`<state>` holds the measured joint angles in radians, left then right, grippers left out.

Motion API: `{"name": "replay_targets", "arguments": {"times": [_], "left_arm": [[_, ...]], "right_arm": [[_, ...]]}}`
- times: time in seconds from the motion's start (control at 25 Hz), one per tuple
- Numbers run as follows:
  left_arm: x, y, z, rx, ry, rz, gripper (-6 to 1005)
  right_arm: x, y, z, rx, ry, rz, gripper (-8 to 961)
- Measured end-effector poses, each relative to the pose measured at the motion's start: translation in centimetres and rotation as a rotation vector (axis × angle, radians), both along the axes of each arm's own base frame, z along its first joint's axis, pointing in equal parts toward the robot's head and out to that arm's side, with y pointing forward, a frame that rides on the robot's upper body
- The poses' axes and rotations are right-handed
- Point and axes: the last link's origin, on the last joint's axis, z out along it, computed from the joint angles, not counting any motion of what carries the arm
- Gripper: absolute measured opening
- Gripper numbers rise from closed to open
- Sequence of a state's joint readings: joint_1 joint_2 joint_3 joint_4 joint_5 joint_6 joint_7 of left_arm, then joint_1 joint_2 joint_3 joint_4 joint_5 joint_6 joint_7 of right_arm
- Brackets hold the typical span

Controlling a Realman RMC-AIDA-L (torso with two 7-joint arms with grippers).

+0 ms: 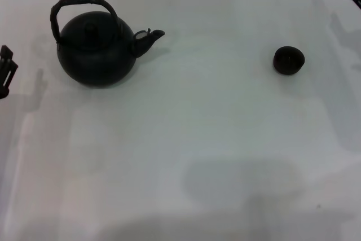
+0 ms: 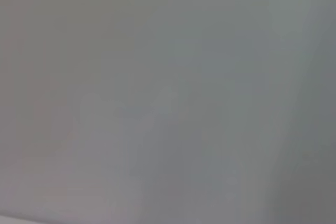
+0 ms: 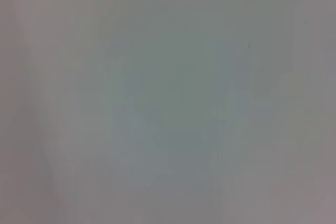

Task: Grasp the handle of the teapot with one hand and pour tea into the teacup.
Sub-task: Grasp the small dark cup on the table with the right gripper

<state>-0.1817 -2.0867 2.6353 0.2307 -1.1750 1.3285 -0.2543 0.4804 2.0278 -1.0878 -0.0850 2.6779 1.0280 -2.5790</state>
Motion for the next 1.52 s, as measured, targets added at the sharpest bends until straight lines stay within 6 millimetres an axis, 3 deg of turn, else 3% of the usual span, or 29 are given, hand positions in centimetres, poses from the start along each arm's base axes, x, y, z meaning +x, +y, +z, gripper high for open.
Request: {"name": "replay_targets", "arguments": {"times": [0.36, 0.72, 1.0, 1.24, 1.52], "left_arm": [[-0.5, -1.7, -0.4, 0.0, -0.029, 0.037, 887], [-0.8, -1.8, -0.4, -0.008, -0.026, 0.047, 888], [-0.9, -1.8, -0.3, -0.005, -0.022, 0.052, 887], [-1.0, -1.8, -0.1, -0.002, -0.02, 0.054, 888], [-1.0, -1.6, -0.1, 0.002, -0.02, 0.053, 887]], "right_arm": [[0.0, -1.5, -0.5, -0.028, 0.022, 0.043, 842], [-0.8, -1.2, -0.8, -0.093, 0.112, 0.074, 842], [-5.7, 2.8, 0.1, -0.385, 0.07, 0.243, 841], [-11.4, 5.7, -0.3, -0.662, -0.153, 0.367, 842], [-16.4, 7.3, -2.8, -0.921, -0.48, 0.38, 839]]}}
